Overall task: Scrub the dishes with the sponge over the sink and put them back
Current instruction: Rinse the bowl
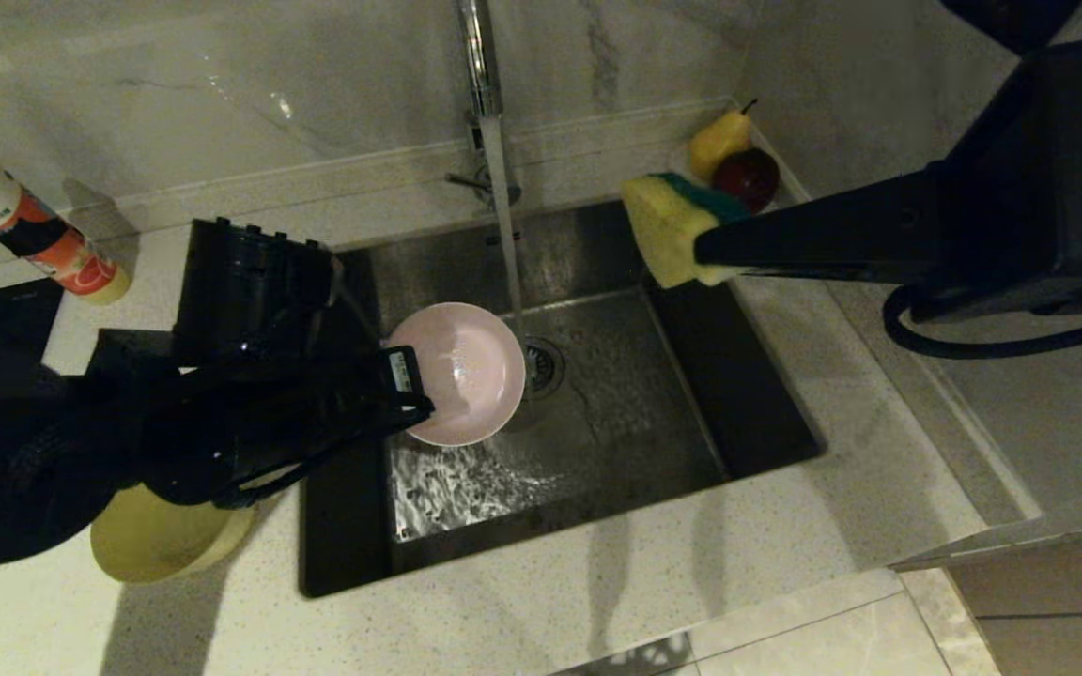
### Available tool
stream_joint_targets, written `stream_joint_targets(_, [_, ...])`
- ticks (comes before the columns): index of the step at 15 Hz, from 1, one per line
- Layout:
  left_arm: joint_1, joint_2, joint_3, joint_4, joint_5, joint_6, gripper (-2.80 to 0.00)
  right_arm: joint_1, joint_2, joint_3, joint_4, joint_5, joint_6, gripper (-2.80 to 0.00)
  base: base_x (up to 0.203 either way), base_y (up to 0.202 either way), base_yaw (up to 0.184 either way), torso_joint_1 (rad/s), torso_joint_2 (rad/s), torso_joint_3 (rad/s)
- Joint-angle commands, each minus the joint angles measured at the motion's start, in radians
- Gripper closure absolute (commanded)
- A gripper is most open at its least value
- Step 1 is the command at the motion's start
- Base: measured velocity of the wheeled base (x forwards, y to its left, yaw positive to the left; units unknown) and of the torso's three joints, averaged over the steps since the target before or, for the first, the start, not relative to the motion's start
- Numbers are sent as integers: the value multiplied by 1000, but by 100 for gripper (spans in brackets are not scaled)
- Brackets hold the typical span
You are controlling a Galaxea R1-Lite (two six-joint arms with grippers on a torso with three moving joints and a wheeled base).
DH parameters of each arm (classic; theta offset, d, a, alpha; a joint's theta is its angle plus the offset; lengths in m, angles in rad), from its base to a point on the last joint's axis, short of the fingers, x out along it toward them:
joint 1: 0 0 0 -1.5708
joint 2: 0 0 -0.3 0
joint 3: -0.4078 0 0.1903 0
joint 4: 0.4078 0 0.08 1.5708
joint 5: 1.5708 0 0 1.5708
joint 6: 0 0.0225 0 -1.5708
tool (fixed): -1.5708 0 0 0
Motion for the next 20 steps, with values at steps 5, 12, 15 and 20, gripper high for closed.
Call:
stream_joint_targets(5, [69, 189, -356, 317, -81, -195, 0, -44, -139, 173, -6, 9, 10, 0, 0, 0, 0, 0, 0, 0])
stream_joint_targets(12, [82, 364, -658, 515, -169, -296, 0, -94, -217, 361, -83, 13, 71, 0, 0, 0, 0, 0, 0, 0])
stream_joint_targets(15, [86, 417, -734, 525, -171, -321, 0, -98, -210, 382, -85, 14, 73, 0, 0, 0, 0, 0, 0, 0])
stream_joint_targets(20, [93, 439, -781, 556, -195, -346, 0, -104, -203, 390, -113, 14, 71, 0, 0, 0, 0, 0, 0, 0])
